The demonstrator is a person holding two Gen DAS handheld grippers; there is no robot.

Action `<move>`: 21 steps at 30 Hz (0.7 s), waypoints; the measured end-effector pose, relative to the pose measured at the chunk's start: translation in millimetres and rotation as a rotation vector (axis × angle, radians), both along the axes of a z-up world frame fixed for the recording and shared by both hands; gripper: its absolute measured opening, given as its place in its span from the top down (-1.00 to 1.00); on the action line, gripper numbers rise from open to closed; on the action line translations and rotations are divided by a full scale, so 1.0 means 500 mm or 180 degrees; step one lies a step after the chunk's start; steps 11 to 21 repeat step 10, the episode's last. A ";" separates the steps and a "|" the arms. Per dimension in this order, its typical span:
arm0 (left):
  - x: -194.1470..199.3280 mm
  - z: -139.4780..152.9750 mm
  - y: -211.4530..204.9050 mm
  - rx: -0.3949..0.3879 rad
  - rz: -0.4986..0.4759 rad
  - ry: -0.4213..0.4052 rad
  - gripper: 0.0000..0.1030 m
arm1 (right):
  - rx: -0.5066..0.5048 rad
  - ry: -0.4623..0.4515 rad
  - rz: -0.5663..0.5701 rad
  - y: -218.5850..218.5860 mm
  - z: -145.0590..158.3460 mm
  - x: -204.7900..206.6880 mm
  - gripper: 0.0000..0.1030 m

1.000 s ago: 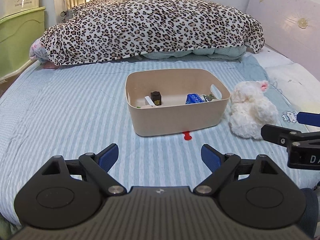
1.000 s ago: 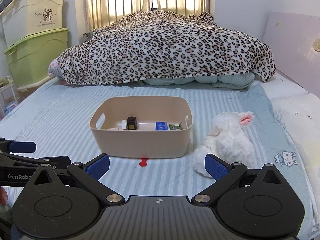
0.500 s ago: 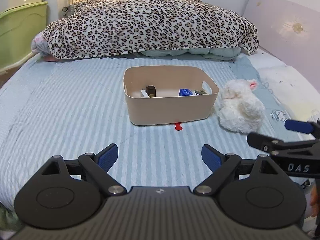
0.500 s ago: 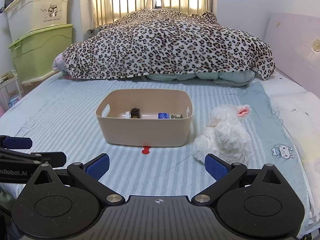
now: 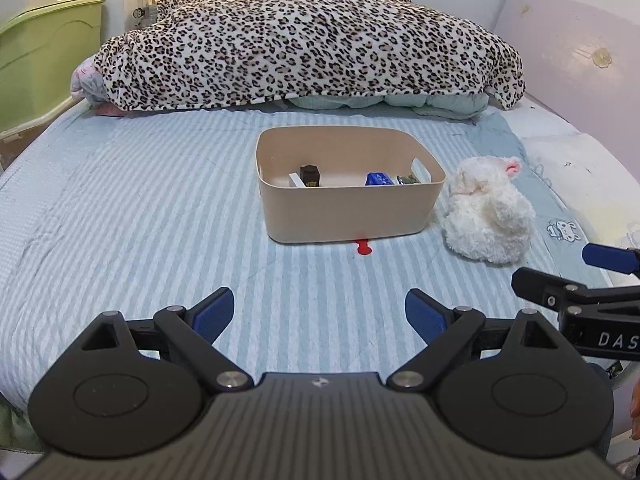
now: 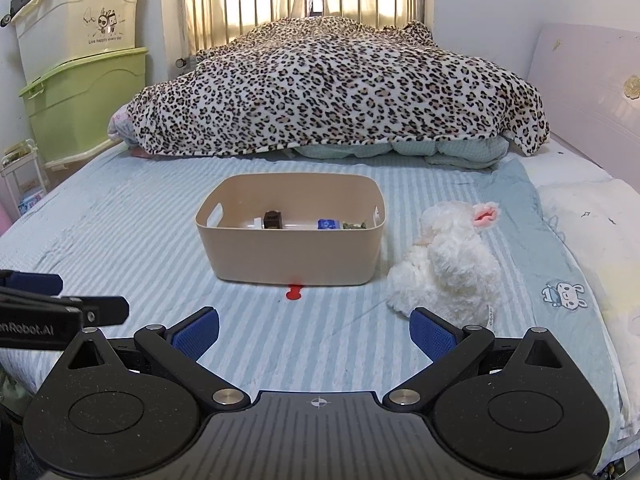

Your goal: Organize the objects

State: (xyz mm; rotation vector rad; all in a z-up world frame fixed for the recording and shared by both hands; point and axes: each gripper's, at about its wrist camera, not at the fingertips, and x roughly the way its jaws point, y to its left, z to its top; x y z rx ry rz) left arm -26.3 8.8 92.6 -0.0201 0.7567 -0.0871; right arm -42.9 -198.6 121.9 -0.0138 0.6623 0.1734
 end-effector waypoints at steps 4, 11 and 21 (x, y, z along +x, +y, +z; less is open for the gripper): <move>-0.003 -0.003 -0.002 0.0007 -0.0001 0.0004 -0.83 | -0.0014 -0.0014 -0.0015 0.000 0.001 0.000 -1.00; -0.009 -0.002 -0.002 0.0003 -0.0020 -0.0021 -0.92 | -0.0011 0.0018 -0.0032 -0.001 -0.004 0.002 -1.00; -0.009 -0.002 -0.002 0.0003 -0.0020 -0.0021 -0.92 | -0.0011 0.0018 -0.0032 -0.001 -0.004 0.002 -1.00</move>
